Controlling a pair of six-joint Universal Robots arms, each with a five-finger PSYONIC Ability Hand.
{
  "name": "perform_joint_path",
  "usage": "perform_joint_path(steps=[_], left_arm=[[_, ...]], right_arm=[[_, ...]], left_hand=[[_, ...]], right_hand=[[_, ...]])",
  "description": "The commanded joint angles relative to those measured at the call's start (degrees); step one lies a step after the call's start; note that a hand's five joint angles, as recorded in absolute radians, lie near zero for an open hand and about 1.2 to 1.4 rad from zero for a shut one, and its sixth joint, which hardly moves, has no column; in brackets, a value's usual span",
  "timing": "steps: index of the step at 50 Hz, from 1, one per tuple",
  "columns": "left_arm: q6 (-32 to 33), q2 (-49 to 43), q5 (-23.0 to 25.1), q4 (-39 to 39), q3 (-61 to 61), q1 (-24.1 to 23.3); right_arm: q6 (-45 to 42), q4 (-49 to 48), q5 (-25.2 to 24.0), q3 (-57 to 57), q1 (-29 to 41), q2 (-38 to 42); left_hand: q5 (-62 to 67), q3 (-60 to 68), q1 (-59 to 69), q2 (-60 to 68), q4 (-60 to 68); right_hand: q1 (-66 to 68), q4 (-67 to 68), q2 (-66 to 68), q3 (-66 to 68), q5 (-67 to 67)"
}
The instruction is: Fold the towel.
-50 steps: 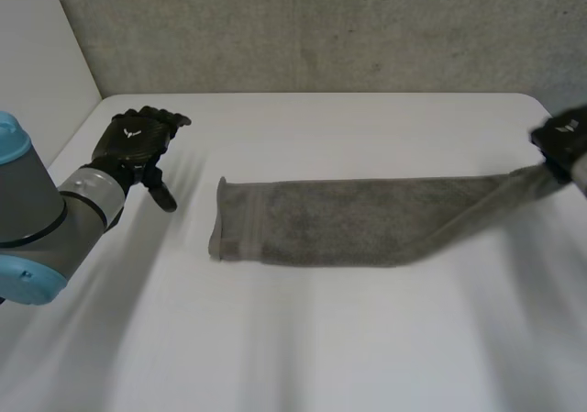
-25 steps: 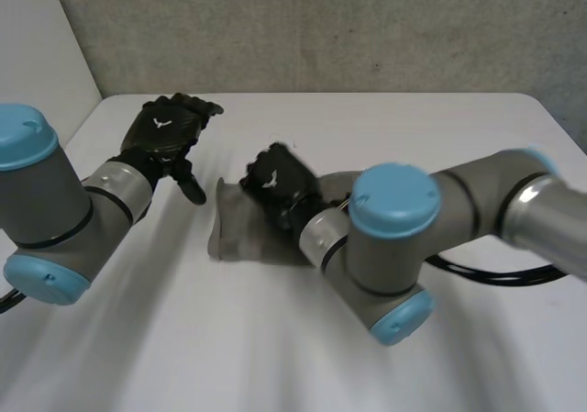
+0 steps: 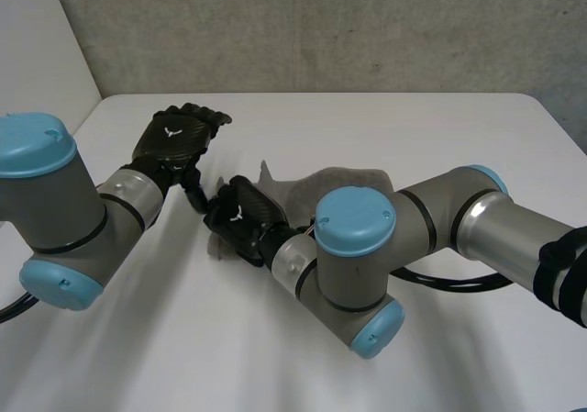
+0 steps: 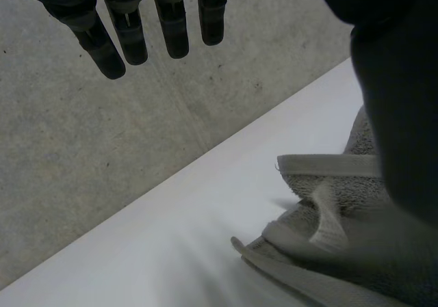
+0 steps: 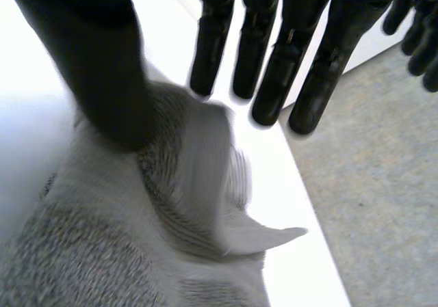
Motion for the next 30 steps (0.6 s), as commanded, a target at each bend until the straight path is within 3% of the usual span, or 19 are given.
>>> perform_joint_path(steps=[1,5,15,18,24,30], left_arm=[[-0.1,0.1,0.0,0.0,-0.2,-0.8],[-0.2,0.1,0.0,-0.1,-0.4,-2.5],[-0.7,0.2,0.0,-0.1,-0.3,-7.4],[-1.0,-0.4,0.0,0.2,-0.1,-9.0],[-0.6,-3.4,0.0,0.4,1.0,-10.1],[-0.4,-8.3,-2.7,0.3,3.9,-10.1]], right_arm=[[1.3,1.9,3.9,1.6,-1.4,-2.3],[3.8,1.9,4.9,5.1,-2.4,-6.9],[14.2,2.7,5.2,21.0,-15.0,-21.7],[14.9,3.1,4.9,25.5,-18.3,-23.2],[15.0,2.4,4.2,32.0,-21.7,-23.0],[15.0,1.3,4.1,33.8,-23.3,-22.5]], left_hand=[[-10.8,-3.5,-5.1,-4.5,-4.9],[-10.8,-3.5,-5.1,-4.5,-4.9],[-11.0,-3.7,-5.3,-4.7,-5.0],[-10.8,-3.5,-5.1,-4.5,-4.9],[-10.8,-3.5,-5.1,-4.5,-4.9],[-10.0,-2.7,-4.3,-3.7,-4.0]], right_hand=[[-26.9,-27.1,-25.5,-27.7,-25.4],[-26.9,-27.1,-25.5,-27.7,-25.4],[-26.9,-27.1,-25.5,-27.7,-25.4],[-15.1,-15.3,-13.7,-15.9,-13.6],[-6.5,-6.7,-5.1,-7.3,-4.9],[-5.4,-5.6,-4.1,-6.2,-3.9]])
